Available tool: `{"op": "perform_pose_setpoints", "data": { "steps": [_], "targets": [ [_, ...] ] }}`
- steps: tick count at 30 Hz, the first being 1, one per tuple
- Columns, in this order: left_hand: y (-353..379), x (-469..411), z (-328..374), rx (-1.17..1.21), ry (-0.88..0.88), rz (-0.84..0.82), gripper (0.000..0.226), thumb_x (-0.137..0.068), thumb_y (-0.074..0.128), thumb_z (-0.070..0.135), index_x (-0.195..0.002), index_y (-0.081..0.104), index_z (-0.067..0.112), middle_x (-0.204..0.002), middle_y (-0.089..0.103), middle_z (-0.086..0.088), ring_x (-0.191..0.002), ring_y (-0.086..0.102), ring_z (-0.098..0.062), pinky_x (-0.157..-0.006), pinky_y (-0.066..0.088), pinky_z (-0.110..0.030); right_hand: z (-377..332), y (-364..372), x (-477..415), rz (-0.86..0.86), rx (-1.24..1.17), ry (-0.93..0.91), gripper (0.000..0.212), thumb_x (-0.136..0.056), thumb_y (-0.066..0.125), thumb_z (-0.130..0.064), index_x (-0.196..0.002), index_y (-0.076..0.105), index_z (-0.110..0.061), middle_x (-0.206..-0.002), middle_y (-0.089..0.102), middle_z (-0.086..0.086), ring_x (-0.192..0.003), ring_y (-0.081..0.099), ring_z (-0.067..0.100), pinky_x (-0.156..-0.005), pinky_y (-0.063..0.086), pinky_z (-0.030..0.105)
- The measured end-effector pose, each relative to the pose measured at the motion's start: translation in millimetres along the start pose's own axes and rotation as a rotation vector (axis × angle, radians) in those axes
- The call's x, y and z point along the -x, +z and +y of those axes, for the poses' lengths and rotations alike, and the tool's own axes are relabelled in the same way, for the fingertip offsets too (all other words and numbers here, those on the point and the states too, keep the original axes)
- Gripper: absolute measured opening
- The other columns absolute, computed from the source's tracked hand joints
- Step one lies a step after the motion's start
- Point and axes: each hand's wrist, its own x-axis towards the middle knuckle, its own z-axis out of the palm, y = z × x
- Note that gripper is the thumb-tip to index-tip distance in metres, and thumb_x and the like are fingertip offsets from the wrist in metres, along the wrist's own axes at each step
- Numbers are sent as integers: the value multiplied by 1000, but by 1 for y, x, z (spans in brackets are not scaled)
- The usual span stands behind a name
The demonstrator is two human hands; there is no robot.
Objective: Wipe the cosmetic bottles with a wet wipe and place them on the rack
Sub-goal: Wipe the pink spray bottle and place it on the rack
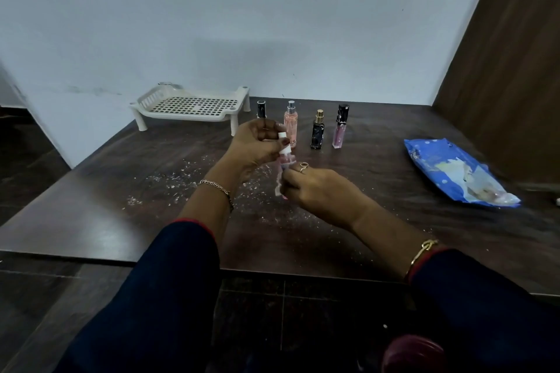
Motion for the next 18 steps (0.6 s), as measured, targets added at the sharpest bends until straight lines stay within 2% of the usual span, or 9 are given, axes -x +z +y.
{"op": "perform_pose_setpoints", "data": {
  "steps": [1,3,6,7,9,11,14,16,18],
  "targets": [
    [2,1,1,-12,6,-11,26,-79,66,-8,-104,60,-2,-82,66,-7,-64,67,-5,-62,60,-29,0,1,3,-29,22,-38,20,-83,57,-2,-100,65,-3,-114,57,16,-89,61,28,-51,55,35],
    [4,1,4,-31,12,-25,27,-79,66,-8,-104,59,-1,-83,65,-8,-69,66,-10,-59,59,-28,-1,1,10,-82,12,-82,26,-84,45,-2,-101,65,-3,-121,51,18,-93,61,31,-52,56,38],
    [4,1,4,-56,10,-38,28,-80,66,-7,-107,58,-1,-85,65,-8,-76,64,-13,-68,58,-35,0,-6,17,-90,-50,-64,35,-84,34,-8,-92,68,-6,-108,58,14,-84,62,28,-45,53,35],
    [2,1,3,-56,11,-43,29,-80,66,-7,-107,58,-1,-86,65,-7,-75,65,-12,-70,57,-36,1,-8,20,-112,-46,-61,31,-83,40,-8,-91,70,-7,-105,61,13,-81,63,26,-44,53,33],
    [0,1,2,-42,7,-49,28,-80,65,-8,-107,58,-2,-85,66,-6,-70,67,-7,-69,58,-34,5,-9,27,-157,-60,-40,18,-75,65,-8,-92,71,-8,-103,64,12,-78,64,23,-47,54,29],
    [-1,2,2,-22,-4,-54,27,-80,64,-9,-105,58,-1,-85,66,-6,-70,67,-7,-66,59,-30,14,-7,34,-179,-117,64,27,-70,77,-12,-96,69,-9,-99,64,9,-76,65,20,-52,53,26],
    [0,4,6,-27,-15,-76,29,-80,63,-10,-108,57,-4,-88,66,-7,-75,66,-10,-60,60,-28,20,-8,37,-98,-119,186,32,-69,78,-8,-98,67,-12,-94,63,7,-80,63,20,-57,52,25],
    [3,5,8,-36,-17,-106,29,-82,60,-12,-110,57,-7,-92,68,-6,-72,68,-7,-55,57,-23,14,-10,30,-21,-117,163,33,-68,78,-6,-98,67,-11,-94,64,7,-79,63,20,-55,52,26],
    [5,6,10,-43,-20,-130,27,-83,58,-12,-110,58,-7,-97,68,-7,-77,67,-9,-56,57,-22,3,-10,22,14,-99,99,31,-71,74,-6,-100,66,-11,-97,64,8,-76,62,20,-50,50,26]
  ]
}}
